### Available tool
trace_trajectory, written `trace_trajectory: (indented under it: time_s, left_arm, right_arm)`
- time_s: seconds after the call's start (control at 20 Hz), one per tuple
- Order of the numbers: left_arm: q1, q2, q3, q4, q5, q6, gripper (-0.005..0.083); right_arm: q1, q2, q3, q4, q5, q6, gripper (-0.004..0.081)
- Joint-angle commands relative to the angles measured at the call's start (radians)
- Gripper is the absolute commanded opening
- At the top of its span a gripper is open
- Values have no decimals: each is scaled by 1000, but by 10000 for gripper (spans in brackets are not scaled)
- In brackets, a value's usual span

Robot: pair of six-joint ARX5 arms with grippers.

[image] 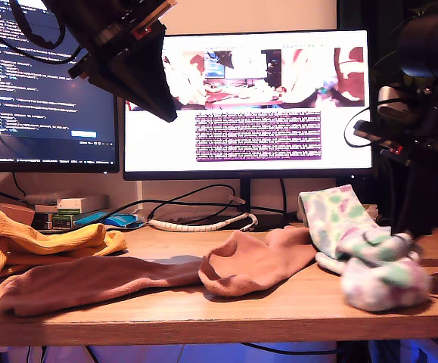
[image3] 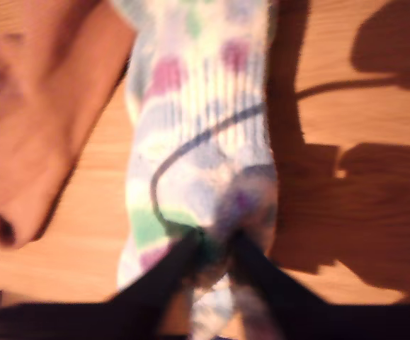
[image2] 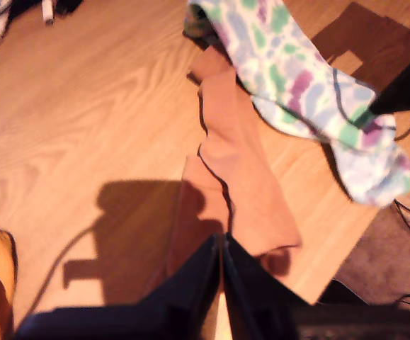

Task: Pair up the socks based on colour and pattern, by placing them on top of one another

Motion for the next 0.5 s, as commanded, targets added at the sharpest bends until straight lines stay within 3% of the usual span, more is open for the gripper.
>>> trace_trajectory:
  time_s: [0.0, 0.25, 0.45]
  left_arm:
    - [21, -14, -54, 14, -1, 42, -20]
    - [103, -13, -138, 32, 11, 80, -20]
    - [120, -4, -149, 32, 52, 88, -19]
  right_arm:
    - [15, -24, -5, -16, -29, 5, -13]
    - [50, -129, -5, -90, -32, 32, -13]
    - [77, -176, -5, -182, -31, 54, -13]
